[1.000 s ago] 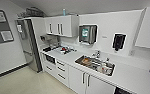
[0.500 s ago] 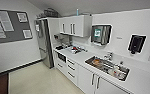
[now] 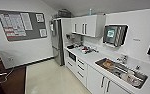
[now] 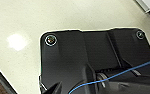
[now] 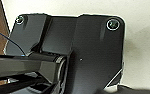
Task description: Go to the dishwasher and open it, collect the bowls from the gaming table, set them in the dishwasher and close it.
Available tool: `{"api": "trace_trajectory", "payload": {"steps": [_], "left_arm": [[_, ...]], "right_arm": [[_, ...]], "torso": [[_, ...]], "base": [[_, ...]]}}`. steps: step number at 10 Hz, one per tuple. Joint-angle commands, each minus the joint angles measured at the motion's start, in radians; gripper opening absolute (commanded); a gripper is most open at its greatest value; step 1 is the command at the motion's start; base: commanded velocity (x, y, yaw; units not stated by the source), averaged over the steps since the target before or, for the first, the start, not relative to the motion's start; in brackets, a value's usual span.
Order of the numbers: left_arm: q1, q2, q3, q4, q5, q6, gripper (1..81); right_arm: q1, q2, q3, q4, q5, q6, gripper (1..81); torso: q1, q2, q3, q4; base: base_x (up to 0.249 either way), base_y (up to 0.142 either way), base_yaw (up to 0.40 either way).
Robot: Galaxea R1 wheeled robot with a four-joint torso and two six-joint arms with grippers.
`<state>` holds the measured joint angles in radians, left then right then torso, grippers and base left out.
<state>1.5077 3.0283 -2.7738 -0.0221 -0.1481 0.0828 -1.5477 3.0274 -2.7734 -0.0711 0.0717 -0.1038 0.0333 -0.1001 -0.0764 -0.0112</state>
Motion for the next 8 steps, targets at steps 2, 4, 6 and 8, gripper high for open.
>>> {"api": "trace_trajectory", "payload": {"steps": [2,4,6,8], "left_arm": [[-0.054,-0.005,-0.003,0.008,0.050,0.009,81.1],[-0.054,-0.006,-0.003,0.008,0.053,0.009,81.1],[-0.054,-0.006,-0.003,0.008,0.055,0.009,81.1],[-0.054,-0.005,-0.003,0.008,0.055,0.009,81.1]], "right_arm": [[0.054,0.000,-0.004,0.001,-0.049,0.000,81.1],[0.053,0.001,0.000,-0.003,-0.049,-0.005,81.1],[0.053,0.001,-0.003,-0.001,-0.049,-0.008,81.1],[0.051,0.001,-0.004,-0.003,-0.049,-0.008,81.1]], "torso": [[0.000,0.000,0.000,0.000],[0.000,0.000,0.000,0.000],[0.000,0.000,0.000,0.000],[0.000,0.000,0.000,0.000]], "base": [[0.000,0.000,0.356],[0.000,0.000,0.356],[0.000,0.000,0.356],[0.000,0.000,0.356]]}}
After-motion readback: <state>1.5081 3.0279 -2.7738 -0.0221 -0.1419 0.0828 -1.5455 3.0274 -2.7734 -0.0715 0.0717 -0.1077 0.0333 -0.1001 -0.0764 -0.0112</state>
